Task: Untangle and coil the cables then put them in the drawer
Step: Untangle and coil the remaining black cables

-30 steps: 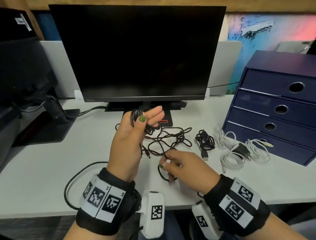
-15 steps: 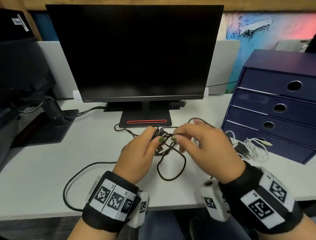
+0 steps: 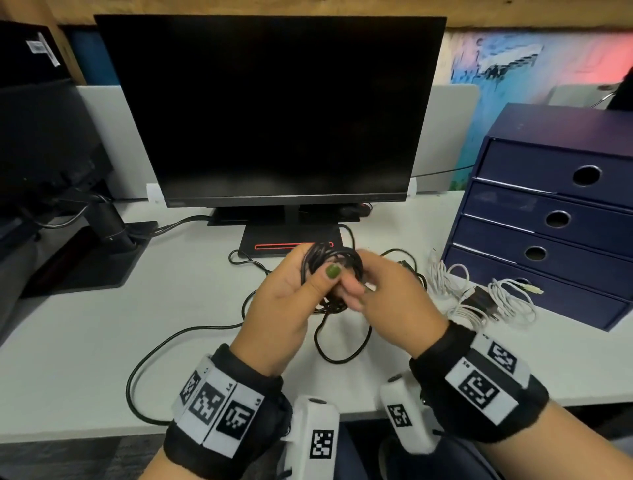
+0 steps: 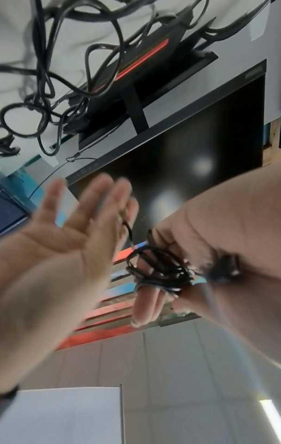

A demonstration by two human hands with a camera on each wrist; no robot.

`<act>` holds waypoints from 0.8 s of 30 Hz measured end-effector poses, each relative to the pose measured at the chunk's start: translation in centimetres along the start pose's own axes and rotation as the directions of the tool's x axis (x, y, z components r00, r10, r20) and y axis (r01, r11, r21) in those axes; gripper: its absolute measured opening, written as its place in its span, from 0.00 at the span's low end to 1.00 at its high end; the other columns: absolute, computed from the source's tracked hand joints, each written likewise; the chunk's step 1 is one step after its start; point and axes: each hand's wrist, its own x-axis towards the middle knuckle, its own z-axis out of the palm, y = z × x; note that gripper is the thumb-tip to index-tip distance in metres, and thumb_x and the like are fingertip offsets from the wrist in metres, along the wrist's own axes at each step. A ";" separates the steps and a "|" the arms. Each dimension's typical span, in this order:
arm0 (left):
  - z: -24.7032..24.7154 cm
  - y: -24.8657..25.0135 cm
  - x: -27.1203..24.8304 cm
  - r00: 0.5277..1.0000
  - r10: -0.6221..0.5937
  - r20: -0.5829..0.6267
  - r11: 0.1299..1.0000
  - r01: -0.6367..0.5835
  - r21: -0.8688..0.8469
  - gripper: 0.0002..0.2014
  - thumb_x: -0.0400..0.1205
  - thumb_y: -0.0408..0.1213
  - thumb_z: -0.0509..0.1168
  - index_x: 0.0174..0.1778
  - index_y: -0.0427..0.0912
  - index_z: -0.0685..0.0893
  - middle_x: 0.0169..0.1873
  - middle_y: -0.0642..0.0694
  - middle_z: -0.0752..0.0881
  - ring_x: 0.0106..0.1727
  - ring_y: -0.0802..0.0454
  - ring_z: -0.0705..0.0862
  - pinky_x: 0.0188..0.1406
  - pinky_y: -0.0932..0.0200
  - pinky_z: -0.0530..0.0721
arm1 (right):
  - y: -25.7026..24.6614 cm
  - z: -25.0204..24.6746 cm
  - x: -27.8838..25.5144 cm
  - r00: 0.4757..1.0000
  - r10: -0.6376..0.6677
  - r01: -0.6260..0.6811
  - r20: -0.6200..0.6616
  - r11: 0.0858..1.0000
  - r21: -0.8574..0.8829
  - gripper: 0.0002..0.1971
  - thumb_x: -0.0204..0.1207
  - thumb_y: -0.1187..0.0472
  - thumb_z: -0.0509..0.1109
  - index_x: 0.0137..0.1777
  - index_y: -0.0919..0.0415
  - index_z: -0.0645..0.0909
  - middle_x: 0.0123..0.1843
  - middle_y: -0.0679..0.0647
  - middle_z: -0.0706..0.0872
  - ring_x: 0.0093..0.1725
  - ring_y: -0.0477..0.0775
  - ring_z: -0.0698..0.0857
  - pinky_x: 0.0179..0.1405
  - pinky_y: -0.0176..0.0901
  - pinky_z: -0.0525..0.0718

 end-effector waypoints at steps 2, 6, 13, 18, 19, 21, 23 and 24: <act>-0.1 0.4 0.1 0.998 0.022 -0.056 1.000 -0.022 0.002 0.10 0.82 0.41 0.63 0.52 0.37 0.78 0.45 0.43 0.91 0.48 0.46 0.89 0.52 0.54 0.85 | 0.0 1.0 -0.5 0.996 0.023 -0.024 0.084 1.000 0.011 0.09 0.79 0.61 0.67 0.48 0.42 0.79 0.45 0.40 0.89 0.51 0.39 0.86 0.52 0.34 0.82; -0.5 0.5 0.1 0.987 0.067 -0.148 0.994 -0.054 0.090 0.09 0.83 0.40 0.58 0.56 0.40 0.76 0.56 0.47 0.89 0.60 0.51 0.87 0.57 0.63 0.82 | -1.1 1.8 -1.8 0.968 0.053 -0.083 0.247 0.990 0.114 0.05 0.79 0.61 0.66 0.50 0.49 0.78 0.40 0.45 0.91 0.46 0.46 0.89 0.51 0.41 0.84; -2.0 -1.1 0.2 0.978 0.172 -0.119 0.716 -0.041 0.697 0.06 0.87 0.34 0.57 0.57 0.49 0.73 0.60 0.67 0.82 0.57 0.77 0.79 0.49 0.80 0.74 | -1.8 0.9 -2.8 0.912 -0.057 0.101 0.406 0.991 -0.088 0.05 0.78 0.54 0.69 0.44 0.52 0.84 0.26 0.45 0.76 0.29 0.42 0.76 0.33 0.33 0.71; -3.6 -1.7 0.1 0.976 0.123 -0.177 0.709 0.038 0.704 0.07 0.86 0.39 0.55 0.56 0.46 0.76 0.48 0.56 0.87 0.47 0.67 0.83 0.42 0.65 0.79 | -1.6 0.7 -2.7 0.961 -0.069 0.064 0.266 0.998 0.026 0.04 0.80 0.58 0.65 0.45 0.52 0.81 0.38 0.52 0.80 0.38 0.48 0.76 0.42 0.43 0.75; -3.3 -1.4 0.0 0.979 0.114 -0.170 0.733 0.033 0.679 0.06 0.87 0.40 0.55 0.56 0.47 0.76 0.50 0.59 0.88 0.50 0.68 0.84 0.45 0.69 0.80 | -1.3 0.8 -2.5 0.981 -0.054 0.052 0.188 0.999 0.016 0.04 0.80 0.59 0.64 0.46 0.53 0.80 0.41 0.51 0.82 0.41 0.47 0.78 0.44 0.41 0.75; -2.5 -1.0 0.0 0.986 0.087 -0.140 0.760 0.025 0.649 0.06 0.87 0.40 0.56 0.55 0.47 0.78 0.50 0.64 0.88 0.54 0.69 0.84 0.49 0.73 0.79 | -1.0 1.0 -2.2 0.999 -0.008 0.006 0.042 0.999 0.042 0.02 0.80 0.59 0.65 0.48 0.52 0.79 0.45 0.47 0.83 0.45 0.44 0.80 0.45 0.36 0.77; -2.1 -0.6 0.0 0.992 0.065 -0.113 0.771 0.021 0.636 0.08 0.86 0.44 0.56 0.53 0.47 0.79 0.47 0.63 0.89 0.52 0.66 0.85 0.48 0.69 0.81 | -0.9 1.0 -1.9 0.998 0.061 -0.059 -0.009 0.986 0.157 0.01 0.79 0.57 0.66 0.47 0.51 0.79 0.45 0.44 0.85 0.45 0.44 0.83 0.46 0.35 0.81; -2.0 -0.4 -0.1 0.991 0.068 -0.111 0.778 0.017 0.628 0.09 0.86 0.45 0.56 0.51 0.47 0.79 0.44 0.61 0.89 0.49 0.64 0.86 0.48 0.66 0.82 | -0.9 0.8 -1.7 0.997 0.074 -0.067 -0.022 0.973 0.222 0.04 0.78 0.55 0.66 0.43 0.51 0.81 0.42 0.46 0.87 0.44 0.47 0.85 0.48 0.40 0.83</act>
